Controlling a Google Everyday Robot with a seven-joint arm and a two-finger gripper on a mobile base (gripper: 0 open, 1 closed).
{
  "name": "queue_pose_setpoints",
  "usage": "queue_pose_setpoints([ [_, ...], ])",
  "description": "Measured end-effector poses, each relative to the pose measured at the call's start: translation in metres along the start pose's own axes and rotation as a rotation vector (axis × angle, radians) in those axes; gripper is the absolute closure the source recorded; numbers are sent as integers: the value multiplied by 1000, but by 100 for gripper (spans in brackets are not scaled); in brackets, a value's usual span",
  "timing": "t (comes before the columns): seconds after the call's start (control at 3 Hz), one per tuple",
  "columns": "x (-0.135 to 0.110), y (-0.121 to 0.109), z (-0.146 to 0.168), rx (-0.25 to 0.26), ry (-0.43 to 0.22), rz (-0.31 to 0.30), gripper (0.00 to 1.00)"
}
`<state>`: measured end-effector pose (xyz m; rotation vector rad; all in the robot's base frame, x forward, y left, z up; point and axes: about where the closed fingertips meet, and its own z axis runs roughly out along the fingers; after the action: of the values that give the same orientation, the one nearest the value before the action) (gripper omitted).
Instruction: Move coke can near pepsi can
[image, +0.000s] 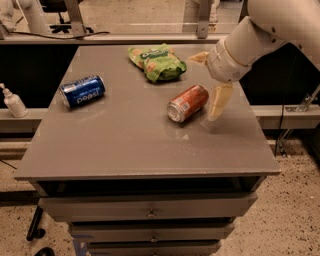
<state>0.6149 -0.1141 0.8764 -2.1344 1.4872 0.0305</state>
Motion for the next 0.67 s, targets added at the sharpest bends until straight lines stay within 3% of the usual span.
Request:
queue_pose_setpoints([
  [0.33,-6,-1,18,-40,-21,-50,18],
  [0.67,-6,-1,26,-65,-28,-68,42],
])
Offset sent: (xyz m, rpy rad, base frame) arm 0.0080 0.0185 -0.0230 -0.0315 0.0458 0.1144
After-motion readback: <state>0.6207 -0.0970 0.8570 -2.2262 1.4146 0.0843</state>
